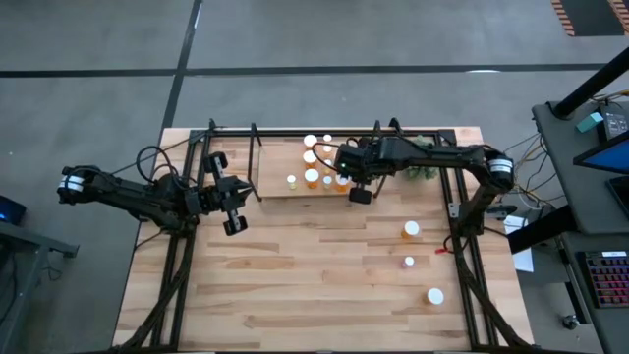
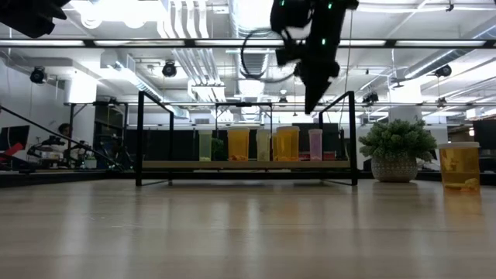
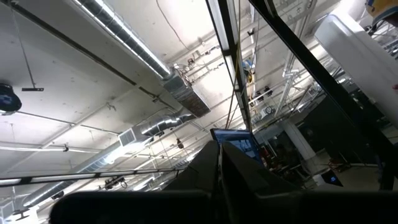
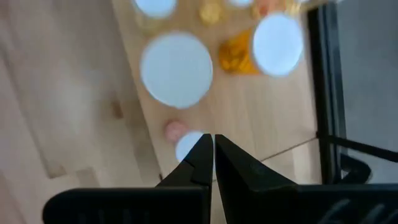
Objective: Pick and place medicine bottles onto shelf by color
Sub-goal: Put the large orange pill bottle on the shelf aligned with the other large orange pill bottle
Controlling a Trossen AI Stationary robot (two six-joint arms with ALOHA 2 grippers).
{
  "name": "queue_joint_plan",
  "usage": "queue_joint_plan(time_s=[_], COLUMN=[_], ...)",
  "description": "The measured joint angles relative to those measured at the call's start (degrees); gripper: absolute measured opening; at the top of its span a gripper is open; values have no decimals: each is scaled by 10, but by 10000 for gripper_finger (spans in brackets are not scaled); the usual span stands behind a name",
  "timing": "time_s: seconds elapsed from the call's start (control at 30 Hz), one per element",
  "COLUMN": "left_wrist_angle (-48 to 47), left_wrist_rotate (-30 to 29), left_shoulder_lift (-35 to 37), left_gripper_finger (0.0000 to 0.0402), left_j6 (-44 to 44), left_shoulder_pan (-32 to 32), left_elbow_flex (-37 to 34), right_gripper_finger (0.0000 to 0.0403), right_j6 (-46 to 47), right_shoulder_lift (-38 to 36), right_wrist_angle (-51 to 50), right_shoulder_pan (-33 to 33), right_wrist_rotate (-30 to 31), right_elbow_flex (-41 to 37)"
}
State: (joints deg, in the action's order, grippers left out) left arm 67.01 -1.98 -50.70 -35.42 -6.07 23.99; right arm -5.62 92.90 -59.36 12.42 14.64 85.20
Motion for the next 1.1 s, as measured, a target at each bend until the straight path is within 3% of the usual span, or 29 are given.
queue_joint_plan(time_s=[0.23, 0.43, 0.53, 0.63, 0.8, 1.1], left_wrist_angle=[1, 3, 3, 3, 2, -1], left_wrist_rotate=[6, 8, 19, 44, 63, 63], left_shoulder_lift=[0, -5, -5, -6, -6, -6], left_gripper_finger=[2, 2, 2, 2, 2, 2], left_j6=[1, 6, 25, 70, 126, 141], left_shoulder_pan=[0, 0, -1, -1, -1, -2], left_elbow_flex=[3, 4, 4, 6, 5, 0], right_gripper_finger=[9, 9, 9, 9, 9, 9], right_j6=[61, 89, 89, 117, 251, 437], right_shoulder_lift=[-91, -161, -173, -175, -161, -158], right_wrist_angle=[71, 306, 437, 507, 473, 230], right_shoulder_pan=[-121, -249, -290, -313, -341, -352], right_wrist_rotate=[4, 4, 5, 2, 4, 4], right_elbow_flex=[-41, -158, -224, -274, -295, -240])
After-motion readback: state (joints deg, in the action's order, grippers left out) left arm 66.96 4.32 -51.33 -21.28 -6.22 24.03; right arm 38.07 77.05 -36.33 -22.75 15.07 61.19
